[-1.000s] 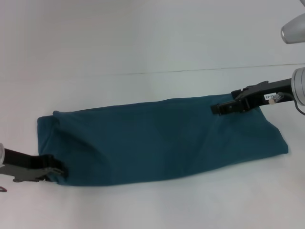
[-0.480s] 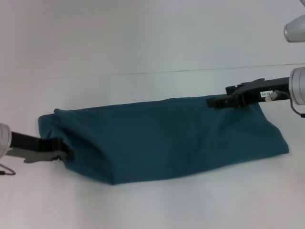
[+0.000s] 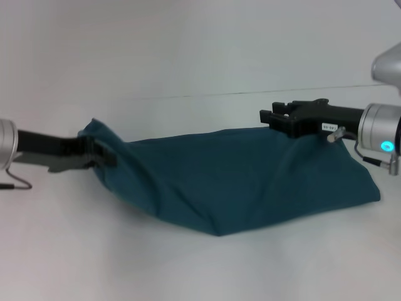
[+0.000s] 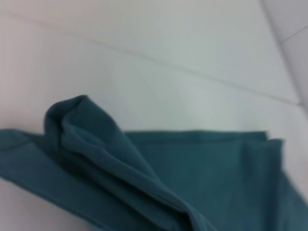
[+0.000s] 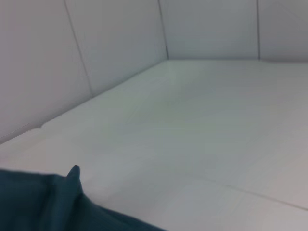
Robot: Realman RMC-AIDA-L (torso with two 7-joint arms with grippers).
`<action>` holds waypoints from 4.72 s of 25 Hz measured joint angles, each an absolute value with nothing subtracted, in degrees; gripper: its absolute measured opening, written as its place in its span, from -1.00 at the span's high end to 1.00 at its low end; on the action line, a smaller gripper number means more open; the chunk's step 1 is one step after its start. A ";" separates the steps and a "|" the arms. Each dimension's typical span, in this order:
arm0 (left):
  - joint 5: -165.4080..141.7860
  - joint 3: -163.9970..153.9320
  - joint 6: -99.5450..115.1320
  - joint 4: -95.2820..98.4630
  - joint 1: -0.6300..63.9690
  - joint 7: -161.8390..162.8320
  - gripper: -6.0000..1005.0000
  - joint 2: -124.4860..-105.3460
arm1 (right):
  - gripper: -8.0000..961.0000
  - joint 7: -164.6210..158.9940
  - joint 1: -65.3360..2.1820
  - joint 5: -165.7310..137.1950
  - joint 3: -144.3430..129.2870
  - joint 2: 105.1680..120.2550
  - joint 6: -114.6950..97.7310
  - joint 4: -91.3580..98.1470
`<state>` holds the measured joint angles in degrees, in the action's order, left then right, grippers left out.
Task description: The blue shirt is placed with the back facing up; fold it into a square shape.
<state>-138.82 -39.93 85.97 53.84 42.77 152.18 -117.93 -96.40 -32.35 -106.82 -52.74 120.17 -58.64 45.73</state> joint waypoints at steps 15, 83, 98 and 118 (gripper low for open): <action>-127.10 -36.38 87.99 53.09 48.20 152.96 0.78 -114.35 | 0.89 -60.28 -44.17 -90.20 -53.35 120.74 -42.79 18.36; -98.91 -104.10 43.68 45.45 56.22 145.86 0.38 -124.67 | 0.83 -85.74 -19.11 -85.50 -29.76 114.19 -64.87 37.60; -99.02 -72.38 64.52 51.72 39.88 127.53 -0.64 -124.05 | 0.80 -98.62 -20.75 -102.94 -30.11 115.77 -77.92 55.97; -118.80 -40.10 104.50 50.56 28.50 98.59 -0.91 -121.62 | -0.24 -147.50 -49.27 -163.08 -50.75 119.81 -100.76 82.57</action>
<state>-118.80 -40.10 104.50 50.56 28.50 98.59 -121.62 -147.50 -49.27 -163.08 -50.75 119.81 -100.76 82.57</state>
